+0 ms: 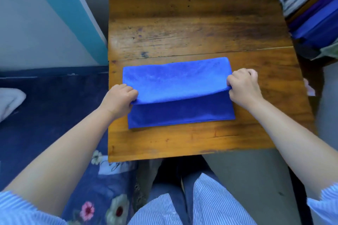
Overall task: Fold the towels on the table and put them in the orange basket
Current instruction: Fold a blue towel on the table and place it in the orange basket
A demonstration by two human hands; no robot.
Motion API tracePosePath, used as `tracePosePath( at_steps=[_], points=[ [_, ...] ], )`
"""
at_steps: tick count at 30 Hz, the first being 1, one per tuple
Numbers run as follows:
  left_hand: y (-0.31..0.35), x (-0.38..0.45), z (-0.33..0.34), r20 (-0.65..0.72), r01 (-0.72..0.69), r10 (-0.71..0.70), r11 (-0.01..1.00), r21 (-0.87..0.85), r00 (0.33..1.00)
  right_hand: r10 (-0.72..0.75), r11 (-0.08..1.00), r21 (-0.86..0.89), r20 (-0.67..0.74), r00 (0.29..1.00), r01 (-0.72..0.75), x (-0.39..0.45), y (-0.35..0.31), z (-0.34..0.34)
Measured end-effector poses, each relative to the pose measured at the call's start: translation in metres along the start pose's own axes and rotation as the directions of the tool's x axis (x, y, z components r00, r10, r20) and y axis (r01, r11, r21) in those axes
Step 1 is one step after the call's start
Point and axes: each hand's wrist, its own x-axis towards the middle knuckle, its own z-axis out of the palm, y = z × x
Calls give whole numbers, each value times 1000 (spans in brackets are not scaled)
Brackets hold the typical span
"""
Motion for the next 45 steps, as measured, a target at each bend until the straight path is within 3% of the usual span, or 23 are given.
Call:
tracePosePath(
  at_steps=[5, 7, 9, 12, 23, 26, 30, 33, 37, 41, 45],
  points=[
    [24, -20, 7, 118, -23, 22, 1000, 6, 993, -167, 985, -47, -16, 986, 166, -45, -4, -1],
    [28, -24, 14, 161, 37, -39, 999, 15, 986, -232, 971, -52, 1, 973, 231, -54, -4, 2],
    [30, -29, 21, 270, 82, -121, 985, 152, 955, -268, 962, -38, 24, 963, 269, -61, -4, 7],
    [33, -37, 32, 437, 129, -236, 957, 260, 868, -257, 966, -28, 24, 966, 258, -69, -3, 17],
    [48, -49, 52, 538, 172, -268, 960, 222, 799, -203, 978, -45, 54, 978, 206, -77, -5, 43],
    [48, -49, 48, 495, 210, -266, 963, 166, 827, -170, 984, -37, 102, 980, 175, -83, -8, 45],
    [49, -31, 38, 156, 253, -239, 965, -74, 958, -166, 986, -16, 48, 985, 166, -79, -16, 39],
    [59, 3, 41, 20, 396, -402, 890, -227, 915, -175, 983, 41, -42, 984, 176, -54, -36, 36],
    [65, 46, 57, 95, 571, -568, 780, -256, 818, -123, 984, 114, -119, 985, 137, -5, -81, 40],
    [60, 64, 76, 79, 611, -607, 771, -182, 790, -167, 960, 250, 144, 975, 128, 31, -111, 55],
    [49, 61, 90, 126, 573, -562, 816, -79, 817, -238, 954, 245, 267, 934, 173, 38, -120, 77]
  ],
)
